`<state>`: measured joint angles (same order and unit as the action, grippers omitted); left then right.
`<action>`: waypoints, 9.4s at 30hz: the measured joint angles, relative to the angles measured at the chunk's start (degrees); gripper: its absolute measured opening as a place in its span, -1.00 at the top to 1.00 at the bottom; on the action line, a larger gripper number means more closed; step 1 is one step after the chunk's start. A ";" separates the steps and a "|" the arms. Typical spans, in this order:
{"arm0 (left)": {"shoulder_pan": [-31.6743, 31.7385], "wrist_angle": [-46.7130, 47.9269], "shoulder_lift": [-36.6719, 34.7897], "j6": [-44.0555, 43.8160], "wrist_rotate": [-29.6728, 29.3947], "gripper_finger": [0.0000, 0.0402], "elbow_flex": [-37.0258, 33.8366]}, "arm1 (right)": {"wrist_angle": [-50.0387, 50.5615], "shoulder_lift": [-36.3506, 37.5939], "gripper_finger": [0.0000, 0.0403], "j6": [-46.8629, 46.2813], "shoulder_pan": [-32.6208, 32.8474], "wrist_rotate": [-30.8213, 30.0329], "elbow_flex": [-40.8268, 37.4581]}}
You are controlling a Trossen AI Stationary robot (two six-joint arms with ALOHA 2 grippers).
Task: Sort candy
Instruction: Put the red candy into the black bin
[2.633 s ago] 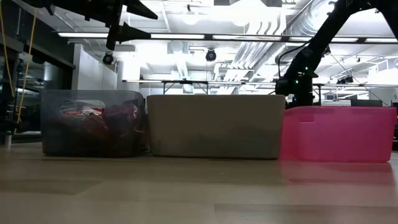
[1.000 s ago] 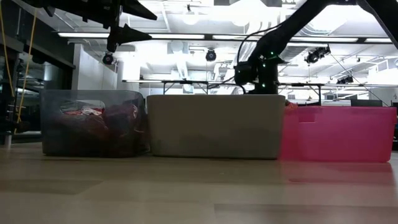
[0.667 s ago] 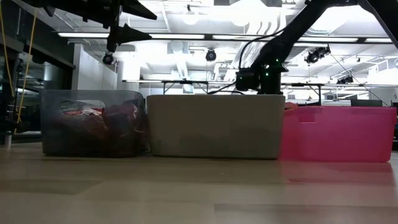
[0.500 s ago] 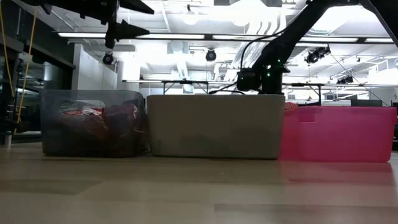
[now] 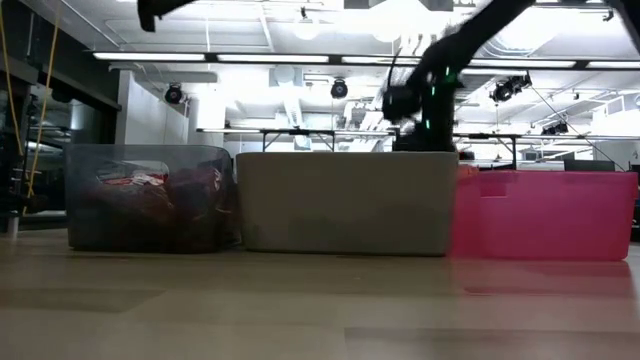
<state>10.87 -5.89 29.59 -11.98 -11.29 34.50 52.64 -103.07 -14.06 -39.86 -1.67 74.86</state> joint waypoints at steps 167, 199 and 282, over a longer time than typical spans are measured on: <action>-11.65 -10.14 9.39 -17.37 -2.84 -0.26 -0.02 | -54.79 14.19 0.95 -16.58 56.55 -22.89 -13.80; -17.70 -4.91 24.54 -6.20 -1.30 -0.26 -0.02 | -92.00 35.62 0.97 -9.99 40.42 8.27 -42.80; -17.62 -2.02 14.95 -3.00 -10.25 -0.26 -0.02 | -20.05 17.20 -0.35 10.23 36.44 -4.32 -2.81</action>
<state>-6.74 -7.91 44.54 -14.99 -21.54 34.48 32.59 -85.87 -3.83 -3.42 -5.99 72.05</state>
